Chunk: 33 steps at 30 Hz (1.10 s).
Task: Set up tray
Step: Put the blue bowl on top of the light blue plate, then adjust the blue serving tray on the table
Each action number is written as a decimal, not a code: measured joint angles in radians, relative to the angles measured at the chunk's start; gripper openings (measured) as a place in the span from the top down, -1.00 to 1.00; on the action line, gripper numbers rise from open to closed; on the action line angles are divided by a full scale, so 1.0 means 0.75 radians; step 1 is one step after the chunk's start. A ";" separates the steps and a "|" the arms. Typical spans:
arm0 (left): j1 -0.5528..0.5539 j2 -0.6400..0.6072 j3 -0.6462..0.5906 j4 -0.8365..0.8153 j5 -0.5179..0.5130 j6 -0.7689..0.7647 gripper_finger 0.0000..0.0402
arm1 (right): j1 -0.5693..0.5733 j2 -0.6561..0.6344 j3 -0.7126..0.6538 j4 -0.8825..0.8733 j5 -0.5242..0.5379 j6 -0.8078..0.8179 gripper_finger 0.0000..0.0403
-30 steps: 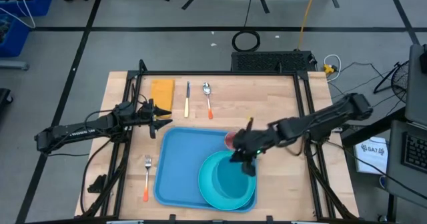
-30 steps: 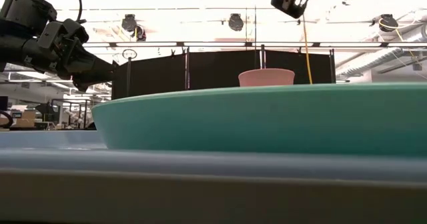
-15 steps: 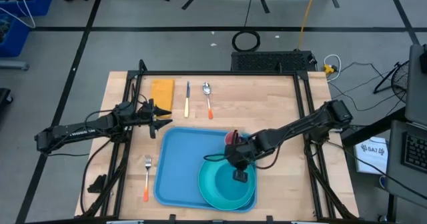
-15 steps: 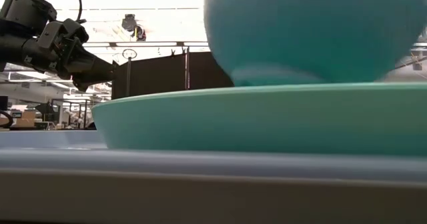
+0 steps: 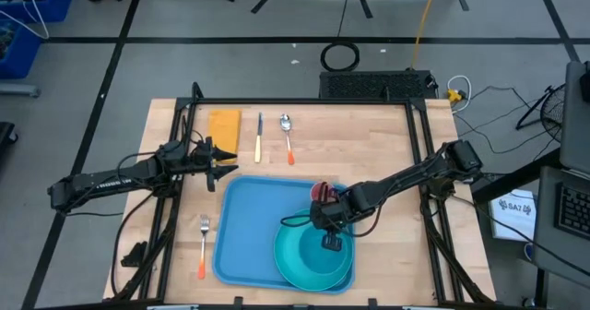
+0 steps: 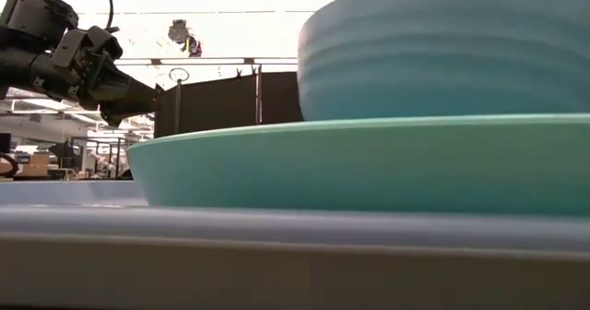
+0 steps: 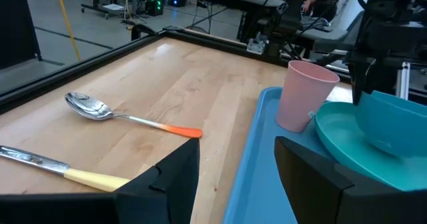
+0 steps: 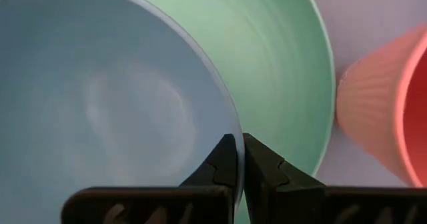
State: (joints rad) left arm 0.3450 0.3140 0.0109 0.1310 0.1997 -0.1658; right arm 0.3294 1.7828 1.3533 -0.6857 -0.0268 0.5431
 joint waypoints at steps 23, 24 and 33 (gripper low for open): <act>0.000 0.000 0.000 0.000 0.001 0.001 0.00 | 0.007 -0.096 -0.001 0.122 -0.034 0.060 0.55; 0.001 0.000 0.000 0.000 0.001 0.001 0.00 | 0.007 -0.117 -0.001 0.128 -0.020 0.061 0.55; 0.000 0.000 0.000 -0.001 0.001 -0.006 0.00 | 0.145 -0.414 -0.062 0.367 0.445 -0.175 0.56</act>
State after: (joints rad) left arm 0.3450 0.3138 0.0109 0.1307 0.2005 -0.1699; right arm 0.4378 1.4723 1.3070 -0.4102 0.3067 0.4120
